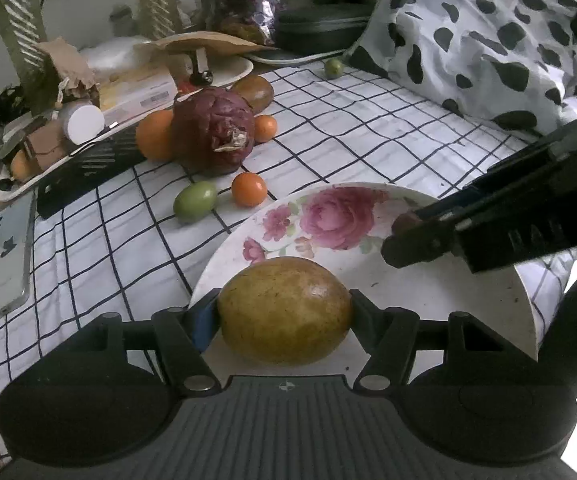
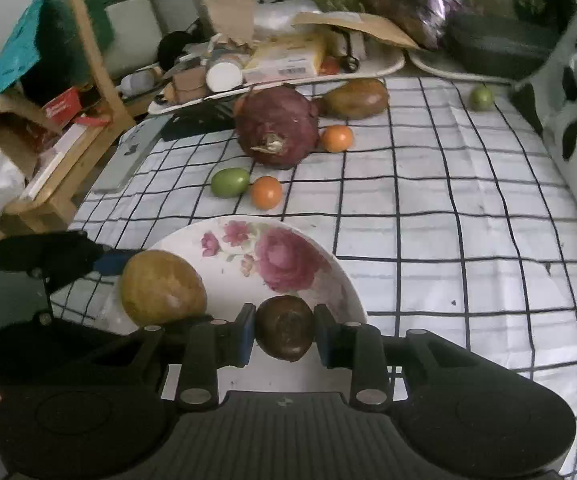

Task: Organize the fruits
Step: 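Carry both passion fruits to the white plate and release them there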

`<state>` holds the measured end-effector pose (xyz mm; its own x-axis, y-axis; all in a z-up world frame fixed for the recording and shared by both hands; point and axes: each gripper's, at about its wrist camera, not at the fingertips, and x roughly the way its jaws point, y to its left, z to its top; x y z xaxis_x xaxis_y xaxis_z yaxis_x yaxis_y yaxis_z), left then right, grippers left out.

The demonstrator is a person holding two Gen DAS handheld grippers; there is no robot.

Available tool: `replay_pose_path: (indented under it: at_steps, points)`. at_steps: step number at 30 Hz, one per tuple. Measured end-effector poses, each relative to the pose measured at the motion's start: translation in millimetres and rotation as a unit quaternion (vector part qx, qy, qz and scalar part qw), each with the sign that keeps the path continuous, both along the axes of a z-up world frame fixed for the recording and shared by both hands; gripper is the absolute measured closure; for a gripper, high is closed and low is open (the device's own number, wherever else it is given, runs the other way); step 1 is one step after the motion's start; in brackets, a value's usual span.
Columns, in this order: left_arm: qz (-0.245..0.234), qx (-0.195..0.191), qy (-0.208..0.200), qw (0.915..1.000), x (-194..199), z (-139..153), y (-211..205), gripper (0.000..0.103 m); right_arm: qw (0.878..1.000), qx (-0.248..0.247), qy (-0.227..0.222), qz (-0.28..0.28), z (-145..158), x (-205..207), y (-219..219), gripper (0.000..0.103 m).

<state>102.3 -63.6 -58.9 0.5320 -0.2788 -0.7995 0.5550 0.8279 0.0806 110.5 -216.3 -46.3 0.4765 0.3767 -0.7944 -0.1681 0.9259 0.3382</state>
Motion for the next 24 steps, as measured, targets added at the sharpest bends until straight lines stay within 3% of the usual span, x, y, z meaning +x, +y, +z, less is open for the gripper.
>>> replay_pose_path:
  at_steps: [2,4,9,10,14,18,22,24]
  points:
    - [-0.005,0.004,0.003,1.0,0,-1,-2,0.039,1.0,0.016,0.006,-0.01,-1,1,-4,0.068]
    - [-0.006,-0.001,0.013,0.9999,1,-2,-1,0.039,0.999,0.033,0.008,-0.021,0,2,-8,0.053]
    - [-0.002,-0.002,0.021,0.9998,0,0,0,0.038,0.997,0.063,-0.009,-0.047,10,-1,-19,0.035]
    - [-0.002,0.0,0.019,0.9998,-1,0,0,0.038,0.997,0.061,-0.015,-0.049,14,-1,-20,0.033]
    - [-0.002,-0.032,-0.011,0.9994,-8,14,5,0.019,0.997,0.043,-0.035,-0.055,22,-5,-21,0.027]
    - [0.021,-0.063,-0.023,0.9975,-12,28,14,0.019,0.997,0.023,-0.048,-0.062,27,-14,-22,0.021]
    - [0.055,-0.077,-0.026,0.9952,-19,38,23,0.019,0.995,-0.013,-0.059,-0.081,32,-26,-25,0.003]
    - [0.076,-0.076,-0.02,0.994,-22,40,29,0.019,0.994,-0.033,-0.058,-0.087,33,-32,-25,0.0]
